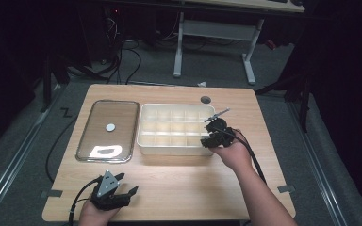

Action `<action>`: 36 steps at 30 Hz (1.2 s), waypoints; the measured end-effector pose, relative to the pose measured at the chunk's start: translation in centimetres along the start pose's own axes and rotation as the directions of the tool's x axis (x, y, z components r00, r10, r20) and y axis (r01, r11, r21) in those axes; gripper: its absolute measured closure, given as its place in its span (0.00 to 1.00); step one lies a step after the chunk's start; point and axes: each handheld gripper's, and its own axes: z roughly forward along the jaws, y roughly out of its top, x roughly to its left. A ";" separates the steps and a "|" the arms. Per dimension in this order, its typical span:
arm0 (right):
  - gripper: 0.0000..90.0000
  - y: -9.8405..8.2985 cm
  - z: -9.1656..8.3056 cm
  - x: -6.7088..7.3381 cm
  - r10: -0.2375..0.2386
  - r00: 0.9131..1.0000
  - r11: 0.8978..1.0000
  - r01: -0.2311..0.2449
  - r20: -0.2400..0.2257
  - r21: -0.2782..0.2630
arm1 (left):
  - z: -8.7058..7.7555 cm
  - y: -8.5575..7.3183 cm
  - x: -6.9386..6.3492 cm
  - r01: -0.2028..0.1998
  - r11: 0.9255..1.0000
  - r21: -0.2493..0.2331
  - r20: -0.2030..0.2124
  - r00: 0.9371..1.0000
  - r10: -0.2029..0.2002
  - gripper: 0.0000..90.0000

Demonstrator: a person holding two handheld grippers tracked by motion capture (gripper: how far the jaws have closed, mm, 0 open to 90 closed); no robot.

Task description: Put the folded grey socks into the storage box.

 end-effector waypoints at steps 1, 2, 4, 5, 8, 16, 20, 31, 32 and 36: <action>0.59 -0.2 -0.2 0.1 0.007 1.000 1.000 -0.007 -0.008 -0.014 | -0.1 0.0 0.0 0.005 1.000 -0.004 0.003 1.000 -0.005 0.33; 0.58 -0.5 -0.3 0.2 0.008 1.000 1.000 -0.009 -0.013 -0.017 | -0.1 0.1 0.0 0.006 1.000 -0.007 0.004 1.000 -0.006 0.33; 0.56 -0.8 -0.6 0.5 -0.016 1.000 1.000 0.017 0.010 -0.021 | -0.1 0.3 -0.1 -0.001 1.000 -0.009 -0.001 1.000 0.001 0.33; 0.55 -1.0 -0.8 0.7 -0.025 1.000 0.999 0.025 0.013 -0.030 | 0.0 0.4 -0.1 0.002 1.000 -0.014 -0.001 1.000 -0.002 0.33; 0.53 -1.9 -1.4 0.9 0.000 1.000 0.996 -0.002 -0.019 -0.095 | 0.0 0.4 -0.2 0.002 1.000 -0.018 0.004 1.000 -0.002 0.33; 0.46 -4.6 -1.6 1.7 0.017 1.000 0.979 -0.019 -0.010 -0.204 | 0.2 0.5 -0.6 -0.017 1.000 -0.020 0.000 1.000 0.017 0.33; 0.40 -6.1 -1.4 2.6 0.009 1.000 0.970 -0.012 -0.015 -0.244 | 0.2 0.4 -0.7 -0.015 1.000 -0.017 -0.002 1.000 0.015 0.33; 0.37 -11.1 1.0 5.4 -0.016 1.000 0.951 0.011 -0.014 -0.309 | 0.0 0.5 -0.8 -0.022 0.999 -0.024 -0.005 1.000 0.022 0.33; 0.38 -11.3 1.2 5.6 -0.012 1.000 0.950 0.003 -0.027 -0.312 | 0.0 0.5 -0.8 -0.022 0.999 -0.029 -0.006 1.000 0.022 0.33; 0.38 -12.7 2.3 6.5 0.011 1.000 0.942 -0.019 -0.024 -0.334 | -0.2 0.5 -0.6 -0.017 0.999 -0.038 -0.008 1.000 0.017 0.33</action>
